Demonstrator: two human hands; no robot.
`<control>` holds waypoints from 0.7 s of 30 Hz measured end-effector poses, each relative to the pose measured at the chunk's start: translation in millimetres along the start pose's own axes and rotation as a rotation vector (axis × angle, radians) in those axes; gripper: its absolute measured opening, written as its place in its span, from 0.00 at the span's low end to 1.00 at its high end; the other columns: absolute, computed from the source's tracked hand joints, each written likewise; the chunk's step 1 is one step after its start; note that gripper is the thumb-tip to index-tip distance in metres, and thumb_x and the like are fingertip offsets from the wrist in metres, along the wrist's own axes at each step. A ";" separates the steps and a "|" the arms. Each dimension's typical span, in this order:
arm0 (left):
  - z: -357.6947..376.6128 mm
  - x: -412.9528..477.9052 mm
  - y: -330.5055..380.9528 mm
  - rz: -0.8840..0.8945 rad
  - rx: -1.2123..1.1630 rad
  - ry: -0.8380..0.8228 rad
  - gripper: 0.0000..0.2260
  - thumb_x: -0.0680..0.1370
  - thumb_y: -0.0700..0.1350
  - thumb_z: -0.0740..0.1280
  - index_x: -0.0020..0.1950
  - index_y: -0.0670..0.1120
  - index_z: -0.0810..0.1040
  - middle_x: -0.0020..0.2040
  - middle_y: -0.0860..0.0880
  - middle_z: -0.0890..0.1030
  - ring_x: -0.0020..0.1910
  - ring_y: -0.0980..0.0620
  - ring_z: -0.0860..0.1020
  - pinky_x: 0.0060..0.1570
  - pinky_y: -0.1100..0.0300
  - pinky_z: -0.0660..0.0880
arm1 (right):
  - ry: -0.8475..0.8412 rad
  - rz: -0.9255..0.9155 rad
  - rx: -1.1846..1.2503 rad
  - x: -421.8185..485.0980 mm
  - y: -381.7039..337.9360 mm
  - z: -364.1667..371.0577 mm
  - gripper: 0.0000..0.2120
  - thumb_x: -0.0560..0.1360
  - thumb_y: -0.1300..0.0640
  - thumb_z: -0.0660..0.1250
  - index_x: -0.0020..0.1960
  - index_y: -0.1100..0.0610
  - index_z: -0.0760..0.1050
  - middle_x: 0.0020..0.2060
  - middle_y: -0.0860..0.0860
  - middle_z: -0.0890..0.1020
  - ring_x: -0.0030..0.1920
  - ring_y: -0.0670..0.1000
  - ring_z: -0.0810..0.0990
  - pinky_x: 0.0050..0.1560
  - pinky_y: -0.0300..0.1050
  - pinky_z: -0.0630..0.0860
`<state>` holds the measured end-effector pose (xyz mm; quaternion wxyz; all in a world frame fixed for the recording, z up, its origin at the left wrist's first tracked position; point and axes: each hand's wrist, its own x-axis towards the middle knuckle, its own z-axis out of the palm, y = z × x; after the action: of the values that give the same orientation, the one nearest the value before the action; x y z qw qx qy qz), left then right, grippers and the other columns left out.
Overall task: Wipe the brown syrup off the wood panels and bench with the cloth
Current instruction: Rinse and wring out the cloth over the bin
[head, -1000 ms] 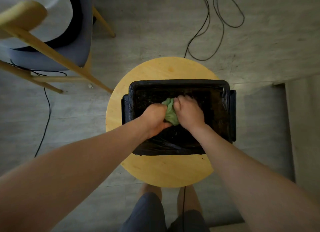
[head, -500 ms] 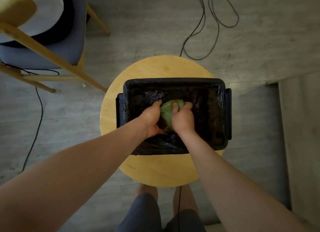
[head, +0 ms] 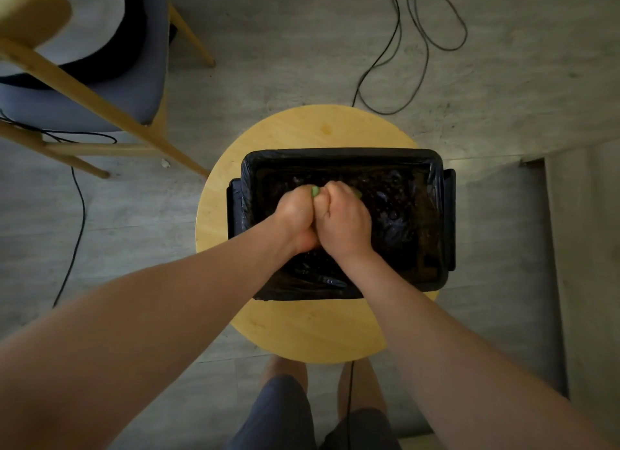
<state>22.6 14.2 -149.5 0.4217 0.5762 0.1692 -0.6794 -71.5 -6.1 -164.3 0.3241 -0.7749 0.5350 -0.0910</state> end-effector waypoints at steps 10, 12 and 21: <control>-5.2 3.3 18.0 0.116 0.284 0.117 0.24 0.74 0.42 0.68 0.69 0.41 0.68 0.54 0.40 0.83 0.49 0.41 0.85 0.46 0.45 0.84 | -0.113 0.372 -0.170 24.6 42.7 -34.0 0.21 0.82 0.39 0.62 0.66 0.54 0.69 0.65 0.57 0.74 0.65 0.63 0.71 0.62 0.59 0.74; -4.3 8.9 13.1 0.157 0.414 0.167 0.26 0.76 0.40 0.69 0.69 0.44 0.59 0.54 0.42 0.79 0.51 0.43 0.83 0.51 0.45 0.84 | -0.055 0.321 -0.281 16.5 43.0 -37.0 0.21 0.82 0.38 0.60 0.63 0.55 0.74 0.66 0.58 0.70 0.67 0.64 0.67 0.63 0.58 0.72; -5.3 27.7 6.5 0.169 0.658 0.183 0.16 0.85 0.41 0.60 0.71 0.40 0.76 0.66 0.39 0.80 0.64 0.39 0.80 0.53 0.52 0.80 | -0.083 0.411 0.009 17.2 56.9 -38.2 0.24 0.85 0.47 0.60 0.77 0.55 0.62 0.46 0.51 0.79 0.43 0.56 0.80 0.45 0.52 0.80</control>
<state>31.5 3.7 -175.0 0.2511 0.7517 -0.0699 -0.6058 -126.9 -49.2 -172.5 0.3611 -0.6511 0.6675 0.0065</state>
